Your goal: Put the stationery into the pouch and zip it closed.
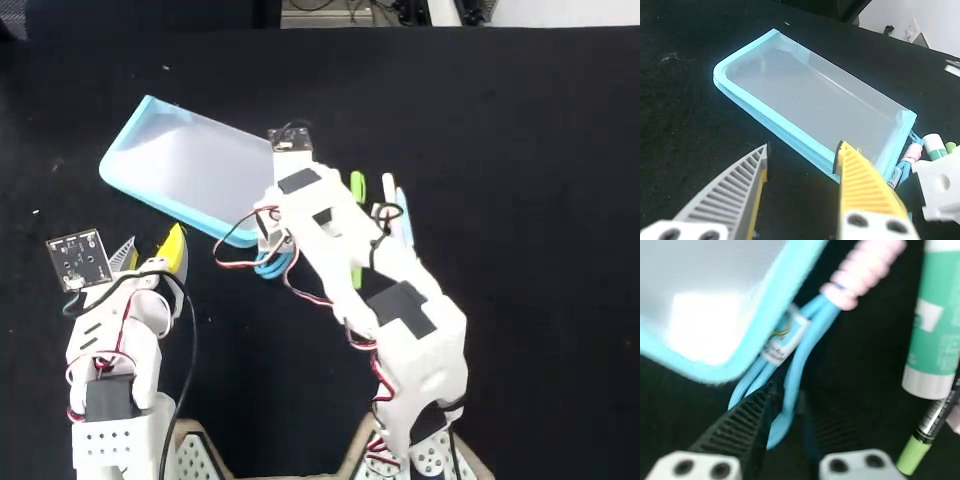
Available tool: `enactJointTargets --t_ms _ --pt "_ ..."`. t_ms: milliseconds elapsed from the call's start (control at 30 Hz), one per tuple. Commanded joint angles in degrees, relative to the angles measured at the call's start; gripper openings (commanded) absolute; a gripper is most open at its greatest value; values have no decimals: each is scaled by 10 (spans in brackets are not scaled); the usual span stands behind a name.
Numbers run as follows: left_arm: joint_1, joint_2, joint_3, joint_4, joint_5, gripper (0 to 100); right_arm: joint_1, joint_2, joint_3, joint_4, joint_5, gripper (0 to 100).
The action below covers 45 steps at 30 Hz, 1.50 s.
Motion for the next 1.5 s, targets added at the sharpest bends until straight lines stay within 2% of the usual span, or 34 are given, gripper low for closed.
enactJointTargets --t_ms 0,233,500,600,733,800,1033,1300,1467 --pt "1 -2 -9 -4 3 223 5 -46 -38 63 51 13" --pt "2 -2 -8 -4 3 223 39 -160 -13 197 219 10" --pt "2 -2 -8 -4 3 223 25 -319 182 168 378 11" --pt "3 -2 -8 -4 3 223 21 -346 238 124 379 47" --pt "4 -2 -8 -4 3 223 22 -349 248 123 334 222" --pt "5 -2 -8 -4 3 223 19 -352 231 125 316 271" --pt "3 -2 -8 -4 3 223 11 -346 110 91 200 229" --pt "6 -2 -8 -4 3 223 12 -208 106 -24 255 227" --pt "6 -2 -8 -4 7 223 45 -95 44 -35 261 227"
